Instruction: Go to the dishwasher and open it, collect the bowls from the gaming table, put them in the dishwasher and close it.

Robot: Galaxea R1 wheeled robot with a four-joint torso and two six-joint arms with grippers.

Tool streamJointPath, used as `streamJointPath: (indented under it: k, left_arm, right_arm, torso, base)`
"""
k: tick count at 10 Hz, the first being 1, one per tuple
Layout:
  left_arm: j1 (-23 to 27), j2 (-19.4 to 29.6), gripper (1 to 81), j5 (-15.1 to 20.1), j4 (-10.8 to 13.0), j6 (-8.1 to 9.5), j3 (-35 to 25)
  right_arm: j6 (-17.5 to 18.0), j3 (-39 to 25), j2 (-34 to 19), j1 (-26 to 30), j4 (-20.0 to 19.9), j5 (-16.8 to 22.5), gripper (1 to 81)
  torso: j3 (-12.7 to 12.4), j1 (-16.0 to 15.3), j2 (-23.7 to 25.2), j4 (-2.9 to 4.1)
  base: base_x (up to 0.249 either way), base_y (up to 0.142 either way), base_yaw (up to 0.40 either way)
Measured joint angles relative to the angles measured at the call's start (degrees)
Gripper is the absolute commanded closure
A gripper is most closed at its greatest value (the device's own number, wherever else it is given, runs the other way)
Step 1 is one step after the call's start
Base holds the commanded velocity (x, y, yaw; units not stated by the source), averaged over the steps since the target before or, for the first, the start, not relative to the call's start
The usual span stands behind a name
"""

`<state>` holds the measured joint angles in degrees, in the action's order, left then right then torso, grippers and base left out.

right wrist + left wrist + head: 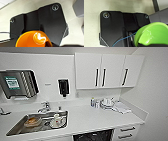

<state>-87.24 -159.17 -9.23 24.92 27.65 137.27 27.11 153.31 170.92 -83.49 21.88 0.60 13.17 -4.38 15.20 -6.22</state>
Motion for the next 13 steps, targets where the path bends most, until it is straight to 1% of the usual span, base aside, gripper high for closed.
streamJointPath:
  k: [2,4,5,7,8,11,12,13]
  left_arm:
    - [-0.1,2.2,81.1,-1.0,1.7,-0.41,-3.3]
    - [-0.1,4.1,81.1,-1.3,3.1,-0.43,-7.1]
    - [-0.1,5.1,81.1,-1.6,3.6,-0.45,-8.8]
    - [0.0,7.4,81.1,-2.4,4.0,-0.45,-11.4]
    - [0.3,8.8,81.1,-2.6,4.0,-0.45,-12.8]
    - [1.5,13.6,81.1,-3.9,4.0,-0.39,-17.0]
    - [1.8,15.7,81.1,-4.0,4.0,-0.37,-19.0]
    - [2.5,18.4,81.1,-4.7,4.0,-0.34,-21.9]
  right_arm:
    - [0.0,-4.6,-2.5,0.2,0.0,-0.1,81.1]
    - [0.0,-11.6,-6.2,0.2,0.0,-0.1,81.1]
    - [0.0,-15.1,-8.3,0.2,-0.1,-0.5,81.1]
    - [0.2,-20.2,-12.4,0.1,-0.2,-1.0,81.1]
    - [0.4,-21.0,-13.8,0.1,-0.3,-1.3,81.1]
    - [0.4,-21.7,-13.1,0.6,-0.4,-2.0,81.1]
    - [0.4,-21.7,-13.2,0.9,-0.4,-2.0,81.1]
    - [0.4,-21.7,-13.4,1.4,-0.5,-2.2,81.1]
  torso:
    - [0.0,0.0,0.0,0.00]
    - [0.4,0.0,0.0,0.00]
    - [1.5,0.0,0.0,0.00]
    - [5.1,0.0,0.0,0.00]
    - [6.9,0.0,0.0,0.00]
    - [12.5,0.0,0.0,0.00]
    - [13.6,0.0,0.0,0.00]
    - [14.0,0.0,-0.1,0.00]
  base:
    - [0.000,0.000,0.000]
    - [0.000,0.000,0.000]
    - [0.000,0.000,0.000]
    - [0.000,0.000,0.000]
    - [0.000,0.000,0.000]
    - [0.000,0.000,0.000]
    - [0.000,0.000,0.000]
    - [0.000,0.000,0.000]
